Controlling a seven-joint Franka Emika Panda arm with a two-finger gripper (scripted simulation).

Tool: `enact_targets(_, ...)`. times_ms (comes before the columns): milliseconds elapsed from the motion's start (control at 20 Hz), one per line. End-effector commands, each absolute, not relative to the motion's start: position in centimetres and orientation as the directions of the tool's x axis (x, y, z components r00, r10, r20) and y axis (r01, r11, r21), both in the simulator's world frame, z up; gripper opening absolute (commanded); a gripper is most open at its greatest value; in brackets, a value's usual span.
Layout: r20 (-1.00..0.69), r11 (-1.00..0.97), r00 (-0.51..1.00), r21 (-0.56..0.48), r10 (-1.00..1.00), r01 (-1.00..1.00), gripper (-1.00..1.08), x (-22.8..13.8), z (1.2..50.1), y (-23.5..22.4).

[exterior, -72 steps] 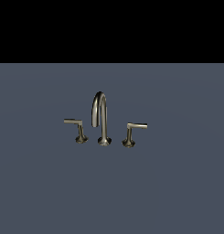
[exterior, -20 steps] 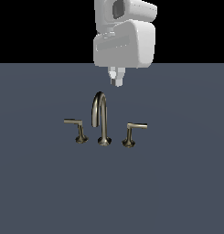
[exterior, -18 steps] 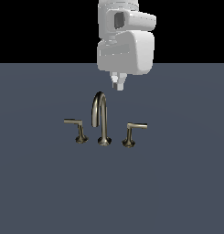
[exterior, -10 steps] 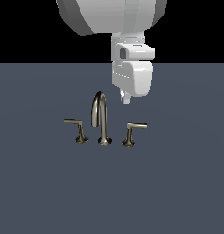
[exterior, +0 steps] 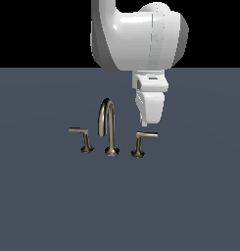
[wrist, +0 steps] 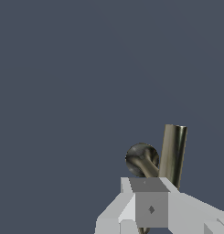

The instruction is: Turn on the faucet by rotating a designated handle.

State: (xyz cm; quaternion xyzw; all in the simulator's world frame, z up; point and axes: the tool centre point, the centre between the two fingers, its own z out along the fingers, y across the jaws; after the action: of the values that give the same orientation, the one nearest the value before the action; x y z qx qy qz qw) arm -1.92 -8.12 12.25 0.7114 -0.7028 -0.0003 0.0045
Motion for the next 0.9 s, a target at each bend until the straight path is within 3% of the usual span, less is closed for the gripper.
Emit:
enact_targets(0, 0.005, 0.04, -0.04, 0.004, -0.999, -0.999, -1.0, -1.5, 11.1, -9.0)
enact_targets(350, 0.002, 0.124, -0.124, 0.001, -0.992, -0.992, -1.0, -0.8, 9.3, -10.4)
enact_targets(850, 0.001, 0.135, -0.135, 0.0, -0.991, -0.991, -1.0, -1.5, 9.1, -10.8)
